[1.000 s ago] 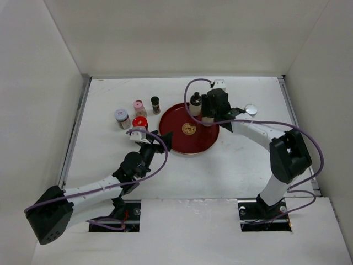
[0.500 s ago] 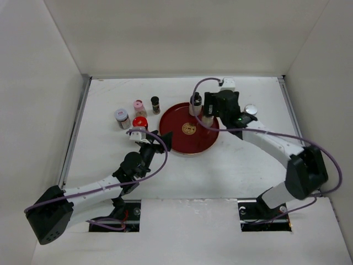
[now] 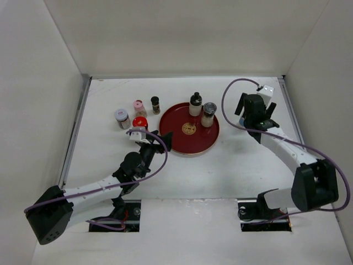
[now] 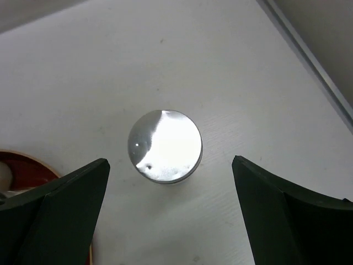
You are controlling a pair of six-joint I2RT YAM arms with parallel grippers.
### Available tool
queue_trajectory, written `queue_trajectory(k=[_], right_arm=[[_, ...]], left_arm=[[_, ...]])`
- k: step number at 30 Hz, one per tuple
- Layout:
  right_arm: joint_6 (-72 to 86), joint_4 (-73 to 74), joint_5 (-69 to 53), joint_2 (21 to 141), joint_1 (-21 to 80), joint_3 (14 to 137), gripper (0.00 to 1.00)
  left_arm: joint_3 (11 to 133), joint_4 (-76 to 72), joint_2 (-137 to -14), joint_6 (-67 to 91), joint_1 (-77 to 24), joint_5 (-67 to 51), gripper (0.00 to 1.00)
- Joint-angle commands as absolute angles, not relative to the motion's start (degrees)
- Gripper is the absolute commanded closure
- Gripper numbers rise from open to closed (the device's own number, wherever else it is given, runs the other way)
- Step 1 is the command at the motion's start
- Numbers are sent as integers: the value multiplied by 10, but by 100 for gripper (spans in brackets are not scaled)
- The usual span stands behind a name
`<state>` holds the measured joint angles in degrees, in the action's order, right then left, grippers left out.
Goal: Organize the condiment bottles
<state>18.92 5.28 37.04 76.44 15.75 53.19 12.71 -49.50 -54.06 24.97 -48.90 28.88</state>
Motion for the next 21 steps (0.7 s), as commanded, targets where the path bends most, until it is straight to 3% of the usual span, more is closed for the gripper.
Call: queue_trajectory(k=[1, 6, 8, 12, 14, 21], right_arm=[[204, 29, 344, 783, 131, 540, 0], [204, -2, 287, 831, 102, 553, 1], [205, -9, 287, 838, 102, 555, 9], [194, -39, 292, 836, 103, 547, 38], [192, -44, 304, 817, 114, 539, 45], [191, 11, 358, 687, 226, 493, 50]], left_arm=[[125, -519, -538, 257, -493, 285, 29], [126, -519, -541, 257, -492, 285, 29], [126, -519, -541, 257, -492, 285, 29], [127, -519, -546, 257, -493, 285, 29], [127, -519, -545, 257, -493, 285, 29], [127, -519, -543, 257, -491, 285, 29]])
